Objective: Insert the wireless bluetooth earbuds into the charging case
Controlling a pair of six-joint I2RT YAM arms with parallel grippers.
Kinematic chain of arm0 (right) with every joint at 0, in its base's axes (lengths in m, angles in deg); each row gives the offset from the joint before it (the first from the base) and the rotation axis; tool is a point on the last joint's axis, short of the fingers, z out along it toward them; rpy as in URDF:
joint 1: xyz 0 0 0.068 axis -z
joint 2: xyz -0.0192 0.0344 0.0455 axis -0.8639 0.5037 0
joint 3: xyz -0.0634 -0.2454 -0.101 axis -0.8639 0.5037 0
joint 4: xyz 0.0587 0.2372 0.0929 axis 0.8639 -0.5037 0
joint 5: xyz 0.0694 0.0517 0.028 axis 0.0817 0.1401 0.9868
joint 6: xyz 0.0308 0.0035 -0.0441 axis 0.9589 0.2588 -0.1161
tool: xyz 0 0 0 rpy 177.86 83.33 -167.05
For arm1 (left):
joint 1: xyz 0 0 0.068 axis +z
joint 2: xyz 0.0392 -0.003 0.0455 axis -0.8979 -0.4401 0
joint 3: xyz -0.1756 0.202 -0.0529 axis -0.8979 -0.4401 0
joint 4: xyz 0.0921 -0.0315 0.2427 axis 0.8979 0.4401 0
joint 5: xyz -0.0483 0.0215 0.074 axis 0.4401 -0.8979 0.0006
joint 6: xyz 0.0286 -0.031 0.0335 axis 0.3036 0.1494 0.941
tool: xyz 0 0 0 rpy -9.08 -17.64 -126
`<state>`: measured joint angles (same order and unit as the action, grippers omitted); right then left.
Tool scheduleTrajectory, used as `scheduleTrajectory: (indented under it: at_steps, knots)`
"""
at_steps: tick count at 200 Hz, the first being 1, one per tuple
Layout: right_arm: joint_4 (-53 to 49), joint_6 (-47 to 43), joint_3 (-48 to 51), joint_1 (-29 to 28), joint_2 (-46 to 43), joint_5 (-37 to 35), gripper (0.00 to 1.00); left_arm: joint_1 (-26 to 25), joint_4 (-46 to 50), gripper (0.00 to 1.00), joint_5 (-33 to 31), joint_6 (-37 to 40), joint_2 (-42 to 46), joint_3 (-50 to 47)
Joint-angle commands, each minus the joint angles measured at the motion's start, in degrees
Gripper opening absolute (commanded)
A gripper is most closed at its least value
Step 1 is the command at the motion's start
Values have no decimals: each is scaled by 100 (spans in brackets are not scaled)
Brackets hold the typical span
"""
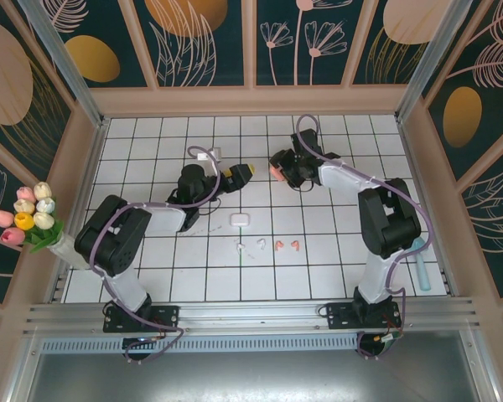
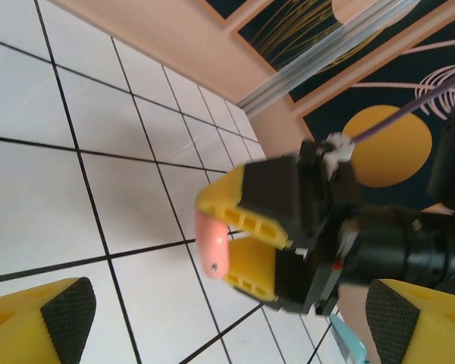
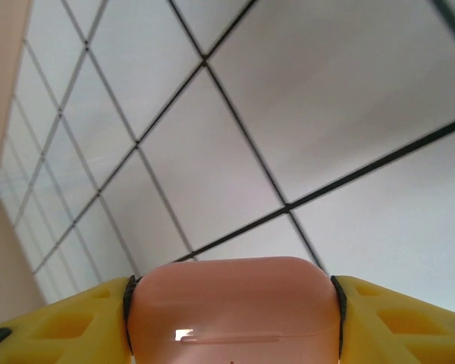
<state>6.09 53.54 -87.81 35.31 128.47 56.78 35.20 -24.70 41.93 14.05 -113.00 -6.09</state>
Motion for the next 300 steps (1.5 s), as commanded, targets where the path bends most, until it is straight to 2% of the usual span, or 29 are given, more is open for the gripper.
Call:
scheduleTrajectory:
  at_steps: [1,41,154,300]
  knots:
    - [283,426,-363,13,88,336,58,-40,-471,91,181,245,-233,120]
    - [457,749,-565,-72,102,480,58,-40,-373,84,346,324,-503,420]
    - [388,1037,-1286,-568,488,439,58,-38,-67,77,247,631,-911,965]
    - [497,1099,-841,-658,237,409,57,-3,5,55,-255,859,-1228,1260]
